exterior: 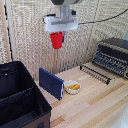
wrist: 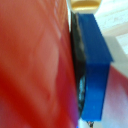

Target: Kindly spot and seek the red cup placed ahead of you. Cautiously adjust your gripper towards the red cup, gripping it gently. Find the after-storage area of the caddy. Relocate the red cup in your grip over the rear portion and softly release it into the compartment.

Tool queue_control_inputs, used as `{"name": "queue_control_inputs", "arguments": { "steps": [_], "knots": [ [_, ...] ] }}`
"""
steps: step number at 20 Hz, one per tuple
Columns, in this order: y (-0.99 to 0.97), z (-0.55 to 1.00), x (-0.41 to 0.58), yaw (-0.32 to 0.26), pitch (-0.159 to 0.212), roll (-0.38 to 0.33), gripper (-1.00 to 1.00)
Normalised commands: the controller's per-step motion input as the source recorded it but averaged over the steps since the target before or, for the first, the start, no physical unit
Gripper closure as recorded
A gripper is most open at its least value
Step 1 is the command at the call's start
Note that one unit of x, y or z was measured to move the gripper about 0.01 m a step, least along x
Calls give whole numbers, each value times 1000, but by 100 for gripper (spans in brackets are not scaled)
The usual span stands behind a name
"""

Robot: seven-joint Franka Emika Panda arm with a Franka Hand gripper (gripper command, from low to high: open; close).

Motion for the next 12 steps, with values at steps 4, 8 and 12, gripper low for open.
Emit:
{"name": "queue_control_inputs", "arguments": {
  "steps": [4, 8, 12],
  "knots": [
    [930, 473, 129, 0, 42, 0, 100],
    [933, 431, 123, 0, 45, 0, 100],
    [924, 441, 91, 0, 57, 0, 100]
  ]
}}
